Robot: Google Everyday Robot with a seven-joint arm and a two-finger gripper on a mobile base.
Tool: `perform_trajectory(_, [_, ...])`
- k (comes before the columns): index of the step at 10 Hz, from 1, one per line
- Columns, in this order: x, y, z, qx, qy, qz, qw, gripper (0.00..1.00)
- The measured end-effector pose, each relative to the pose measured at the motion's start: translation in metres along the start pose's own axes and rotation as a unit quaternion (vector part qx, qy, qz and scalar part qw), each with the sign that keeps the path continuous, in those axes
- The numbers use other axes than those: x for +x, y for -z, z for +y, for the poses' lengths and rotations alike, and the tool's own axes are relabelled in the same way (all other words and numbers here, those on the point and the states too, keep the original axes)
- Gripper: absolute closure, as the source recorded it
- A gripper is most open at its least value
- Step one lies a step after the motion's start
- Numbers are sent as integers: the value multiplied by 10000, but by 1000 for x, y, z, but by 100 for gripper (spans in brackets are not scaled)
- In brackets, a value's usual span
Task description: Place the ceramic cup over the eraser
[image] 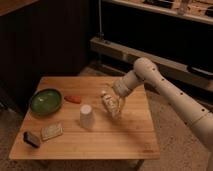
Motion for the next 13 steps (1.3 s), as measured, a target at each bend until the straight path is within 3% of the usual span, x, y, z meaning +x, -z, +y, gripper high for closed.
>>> perform_trajectory(3, [4,-8,0,13,-156,-30,9999,2])
perform_trajectory(10, [6,-65,14,39,-650,-365,9972,2])
perform_trajectory(13, [21,-85,22,160,-1134,-886,9895,2])
